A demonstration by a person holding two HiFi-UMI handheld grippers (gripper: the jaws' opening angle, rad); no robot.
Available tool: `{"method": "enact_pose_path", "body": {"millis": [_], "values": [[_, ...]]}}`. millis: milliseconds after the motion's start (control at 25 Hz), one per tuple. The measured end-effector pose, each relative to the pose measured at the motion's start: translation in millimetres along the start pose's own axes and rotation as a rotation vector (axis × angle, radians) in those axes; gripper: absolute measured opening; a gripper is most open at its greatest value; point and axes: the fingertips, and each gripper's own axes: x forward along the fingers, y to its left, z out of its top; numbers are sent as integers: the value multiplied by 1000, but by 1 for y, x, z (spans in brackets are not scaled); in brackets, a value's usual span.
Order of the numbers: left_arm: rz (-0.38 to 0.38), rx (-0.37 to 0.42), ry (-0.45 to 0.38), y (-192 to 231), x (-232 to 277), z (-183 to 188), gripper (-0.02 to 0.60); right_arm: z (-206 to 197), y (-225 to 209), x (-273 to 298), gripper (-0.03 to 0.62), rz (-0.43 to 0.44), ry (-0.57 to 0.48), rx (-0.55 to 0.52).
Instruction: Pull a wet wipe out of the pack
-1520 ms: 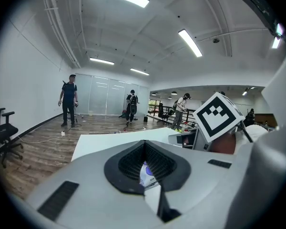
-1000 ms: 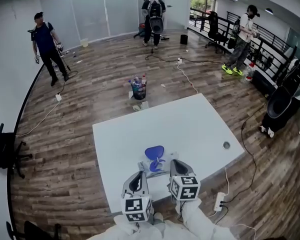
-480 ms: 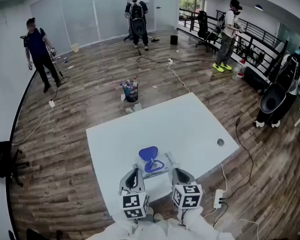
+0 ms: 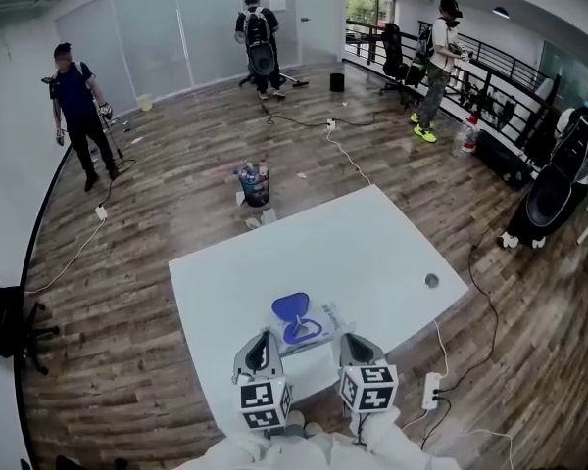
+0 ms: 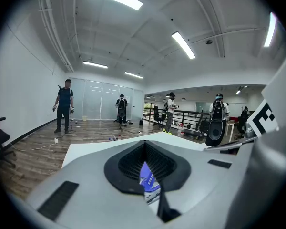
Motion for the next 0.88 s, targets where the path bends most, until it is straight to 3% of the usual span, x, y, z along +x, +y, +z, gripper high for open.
{"method": "enact_pose_path", "body": {"millis": [880], "values": [[18, -12, -8, 7, 4, 4, 9, 6, -3, 0, 14, 7, -9, 2]]}}
